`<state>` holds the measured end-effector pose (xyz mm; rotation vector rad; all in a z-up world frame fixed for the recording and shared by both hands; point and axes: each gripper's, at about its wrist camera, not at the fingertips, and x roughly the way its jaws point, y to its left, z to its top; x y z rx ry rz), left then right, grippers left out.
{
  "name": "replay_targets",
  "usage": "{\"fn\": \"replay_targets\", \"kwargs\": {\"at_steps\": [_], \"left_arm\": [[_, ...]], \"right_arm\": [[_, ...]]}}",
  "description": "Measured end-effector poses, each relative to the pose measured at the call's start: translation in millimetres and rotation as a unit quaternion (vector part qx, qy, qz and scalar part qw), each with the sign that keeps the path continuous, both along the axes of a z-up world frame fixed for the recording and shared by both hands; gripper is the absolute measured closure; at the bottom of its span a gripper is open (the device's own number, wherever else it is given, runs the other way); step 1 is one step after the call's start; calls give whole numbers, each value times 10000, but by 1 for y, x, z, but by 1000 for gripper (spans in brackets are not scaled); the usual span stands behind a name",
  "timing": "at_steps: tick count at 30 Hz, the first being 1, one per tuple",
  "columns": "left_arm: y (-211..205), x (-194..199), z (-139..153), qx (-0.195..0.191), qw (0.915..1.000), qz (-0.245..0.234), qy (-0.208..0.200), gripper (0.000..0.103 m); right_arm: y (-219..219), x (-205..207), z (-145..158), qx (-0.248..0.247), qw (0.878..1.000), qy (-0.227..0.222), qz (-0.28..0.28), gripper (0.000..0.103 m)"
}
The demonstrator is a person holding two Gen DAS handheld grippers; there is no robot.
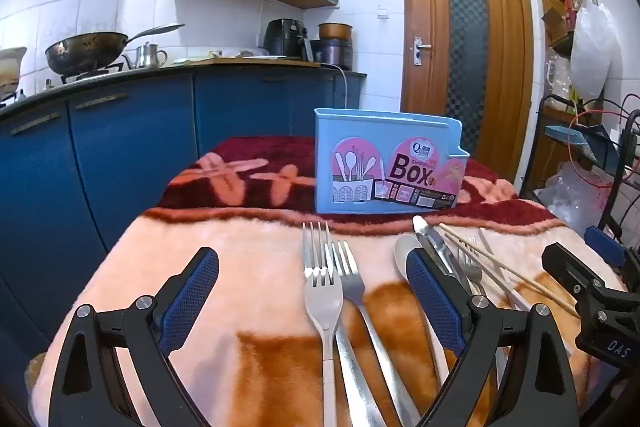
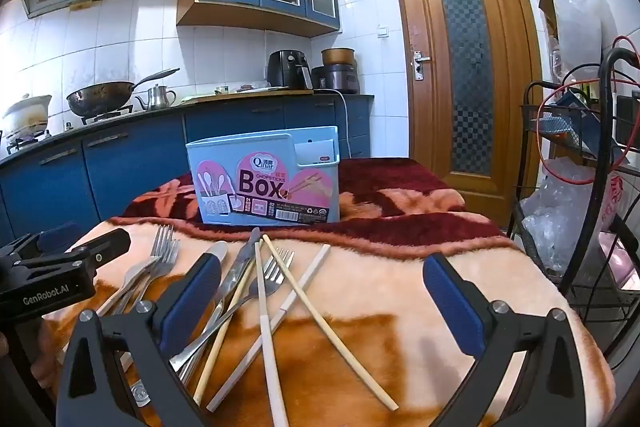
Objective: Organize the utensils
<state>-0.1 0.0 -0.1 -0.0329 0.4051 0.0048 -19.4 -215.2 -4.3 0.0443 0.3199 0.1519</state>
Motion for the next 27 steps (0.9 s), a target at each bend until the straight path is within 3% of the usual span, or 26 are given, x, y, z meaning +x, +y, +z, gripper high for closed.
{"fn": "replay_targets", "kwargs": {"at_steps": [27], "left_arm": [[1,-6,4,-17,10000,26,-90,8]], "right_arm": [[0,-5,2,-71,9999,-141,-47,0]]}}
